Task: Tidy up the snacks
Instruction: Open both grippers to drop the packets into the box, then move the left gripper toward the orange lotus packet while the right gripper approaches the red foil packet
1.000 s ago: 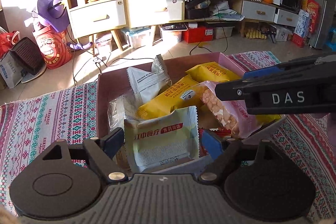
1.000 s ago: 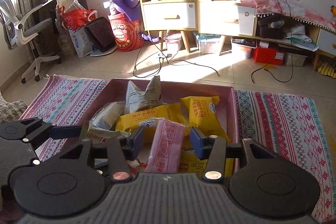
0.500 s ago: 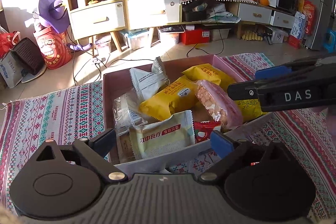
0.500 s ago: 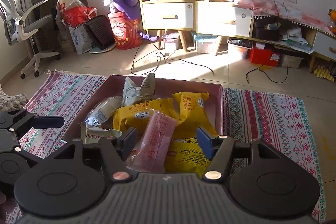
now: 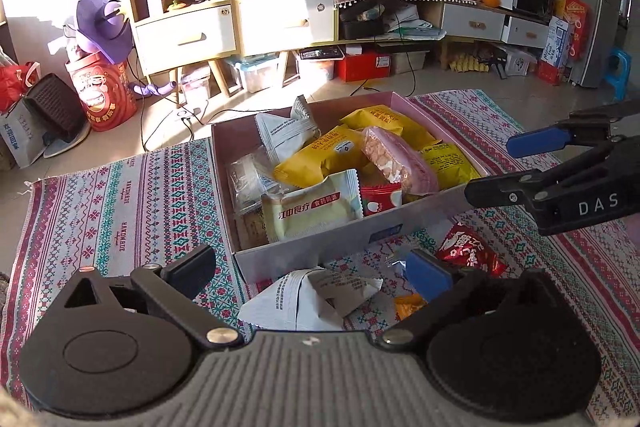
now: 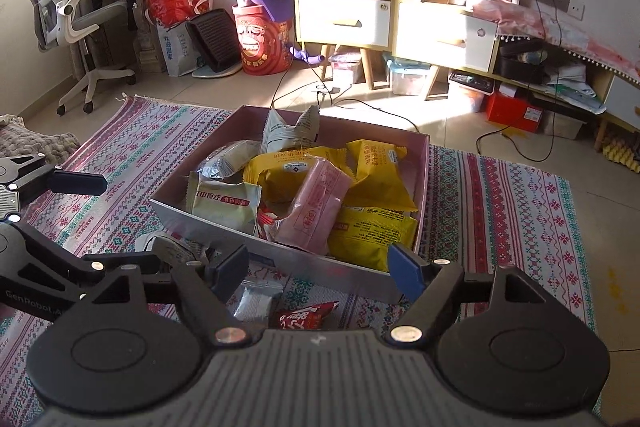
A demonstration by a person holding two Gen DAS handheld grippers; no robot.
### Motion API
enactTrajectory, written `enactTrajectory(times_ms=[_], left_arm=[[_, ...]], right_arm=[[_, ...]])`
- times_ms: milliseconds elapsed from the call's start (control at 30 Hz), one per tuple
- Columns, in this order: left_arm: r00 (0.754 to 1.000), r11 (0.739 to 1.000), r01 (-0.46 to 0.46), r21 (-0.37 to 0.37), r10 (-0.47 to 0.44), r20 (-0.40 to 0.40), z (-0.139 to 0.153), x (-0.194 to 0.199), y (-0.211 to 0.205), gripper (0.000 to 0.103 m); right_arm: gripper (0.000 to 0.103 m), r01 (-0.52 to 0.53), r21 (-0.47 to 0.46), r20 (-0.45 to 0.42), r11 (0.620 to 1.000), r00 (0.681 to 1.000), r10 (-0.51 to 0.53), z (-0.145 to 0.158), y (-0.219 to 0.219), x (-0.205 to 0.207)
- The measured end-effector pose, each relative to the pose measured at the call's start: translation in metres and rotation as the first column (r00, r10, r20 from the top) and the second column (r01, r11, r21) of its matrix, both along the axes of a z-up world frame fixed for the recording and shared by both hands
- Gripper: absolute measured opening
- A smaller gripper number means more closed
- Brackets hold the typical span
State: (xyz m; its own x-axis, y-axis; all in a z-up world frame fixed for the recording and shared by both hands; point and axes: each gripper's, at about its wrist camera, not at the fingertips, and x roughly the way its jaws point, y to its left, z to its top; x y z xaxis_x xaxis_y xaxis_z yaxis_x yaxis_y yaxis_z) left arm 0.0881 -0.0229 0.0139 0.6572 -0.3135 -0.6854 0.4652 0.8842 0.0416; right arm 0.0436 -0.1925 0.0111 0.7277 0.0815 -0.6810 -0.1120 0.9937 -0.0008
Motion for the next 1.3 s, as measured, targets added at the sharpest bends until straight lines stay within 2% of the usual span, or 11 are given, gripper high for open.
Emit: enactTrajectory(times_ms=[333,900,1300], left_arm=[[0.999,0.999,0.042,0.005,-0.042,-0.009,-0.003,-0.023,0.0,0.103],[0.995,0.995,0.091,0.031,-0.089,-0.054,-0.027,-0.05,0.007,0.103],[0.987,0.992,0.127,0.001,-0.127,-0.099,-0.043,-0.059,-0.004,0.103]], right_arm=[[0.083,-0.031,-0.002,-0.004,1.0,0.999,0.031,-0.003,0.006,-0.022],[0.087,-0.067,-0.015,-0.042,0.998,0.997,0.067,-0.025,0.01,-0.045],[0.089,-0.07,-0.021,-0.074,0.997,0.995,0.068,-0.041,0.009,-0.047]])
